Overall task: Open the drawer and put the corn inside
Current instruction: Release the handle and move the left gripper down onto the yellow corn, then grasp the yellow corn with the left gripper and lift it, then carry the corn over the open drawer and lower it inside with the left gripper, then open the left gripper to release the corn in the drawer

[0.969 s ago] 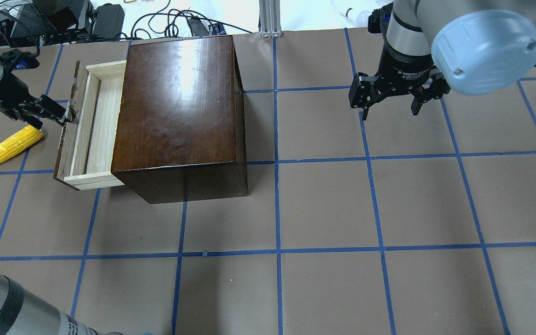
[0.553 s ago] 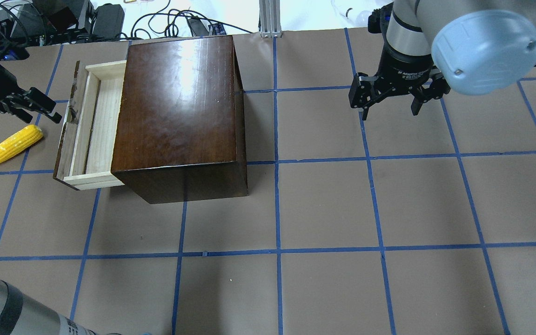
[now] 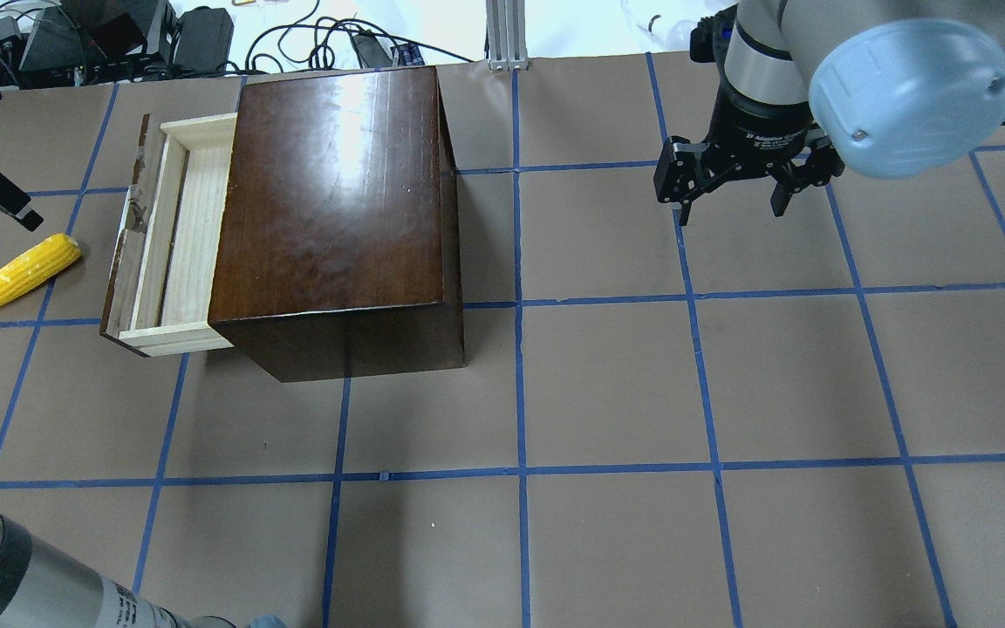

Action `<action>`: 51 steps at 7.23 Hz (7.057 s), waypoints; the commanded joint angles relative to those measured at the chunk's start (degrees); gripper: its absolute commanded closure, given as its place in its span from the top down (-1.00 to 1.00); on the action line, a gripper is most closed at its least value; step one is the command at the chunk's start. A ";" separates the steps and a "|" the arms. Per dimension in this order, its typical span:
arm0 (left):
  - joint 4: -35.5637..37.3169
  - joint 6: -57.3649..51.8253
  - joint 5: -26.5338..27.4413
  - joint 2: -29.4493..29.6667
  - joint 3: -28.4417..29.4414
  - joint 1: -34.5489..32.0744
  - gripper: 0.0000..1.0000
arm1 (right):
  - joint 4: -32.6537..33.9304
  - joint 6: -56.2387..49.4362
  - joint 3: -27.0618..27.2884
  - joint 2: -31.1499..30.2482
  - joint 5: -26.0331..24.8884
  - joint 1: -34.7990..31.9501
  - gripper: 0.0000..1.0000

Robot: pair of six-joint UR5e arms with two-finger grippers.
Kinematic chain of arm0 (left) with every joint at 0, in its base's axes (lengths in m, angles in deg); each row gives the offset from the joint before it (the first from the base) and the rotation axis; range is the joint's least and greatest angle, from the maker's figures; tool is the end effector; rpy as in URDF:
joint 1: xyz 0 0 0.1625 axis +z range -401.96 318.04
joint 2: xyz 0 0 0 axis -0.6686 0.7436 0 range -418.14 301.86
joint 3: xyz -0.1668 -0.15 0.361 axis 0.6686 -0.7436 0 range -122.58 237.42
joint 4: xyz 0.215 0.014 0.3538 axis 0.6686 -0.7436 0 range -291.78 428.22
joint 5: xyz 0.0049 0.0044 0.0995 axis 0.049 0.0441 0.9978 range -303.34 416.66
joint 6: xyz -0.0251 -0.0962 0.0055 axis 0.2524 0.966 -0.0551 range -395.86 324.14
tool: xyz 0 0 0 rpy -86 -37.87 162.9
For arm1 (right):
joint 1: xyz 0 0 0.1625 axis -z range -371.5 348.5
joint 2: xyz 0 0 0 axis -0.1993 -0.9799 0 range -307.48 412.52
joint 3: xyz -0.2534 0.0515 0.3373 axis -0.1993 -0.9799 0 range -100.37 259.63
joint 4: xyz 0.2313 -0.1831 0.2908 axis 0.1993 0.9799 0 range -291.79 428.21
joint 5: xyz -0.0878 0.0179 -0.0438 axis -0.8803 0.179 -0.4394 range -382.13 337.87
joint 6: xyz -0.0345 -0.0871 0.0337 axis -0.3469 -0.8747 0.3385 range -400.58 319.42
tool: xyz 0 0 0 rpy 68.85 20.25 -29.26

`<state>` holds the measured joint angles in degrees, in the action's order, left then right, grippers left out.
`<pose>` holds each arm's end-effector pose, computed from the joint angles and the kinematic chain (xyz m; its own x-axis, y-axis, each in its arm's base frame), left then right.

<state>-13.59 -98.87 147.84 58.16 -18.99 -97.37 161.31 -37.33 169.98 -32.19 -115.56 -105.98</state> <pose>0.2680 -0.6199 0.3501 -0.8783 0.4743 0.0609 0.4774 0.8770 0.0541 0.1680 -0.5131 0.4434 -0.9978 -0.0241 0.0620 -0.0216 0.9989 0.0409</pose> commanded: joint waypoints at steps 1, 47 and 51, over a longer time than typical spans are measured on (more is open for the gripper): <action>3.40 -12.97 0.06 2.86 -0.06 4.33 1.00 | 0.07 0.00 0.00 -0.02 -0.09 0.00 1.00; -1.50 45.07 -2.40 -4.15 -6.39 -17.19 0.62 | -0.02 0.00 0.00 -0.02 0.00 0.00 1.00; -3.60 45.25 -2.76 -6.17 -4.47 -17.45 0.99 | 0.07 0.00 0.00 -0.02 0.00 0.00 1.00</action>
<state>-15.94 -53.70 145.16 52.63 -24.69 -114.60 161.31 -37.33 169.98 -32.21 -115.56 -105.98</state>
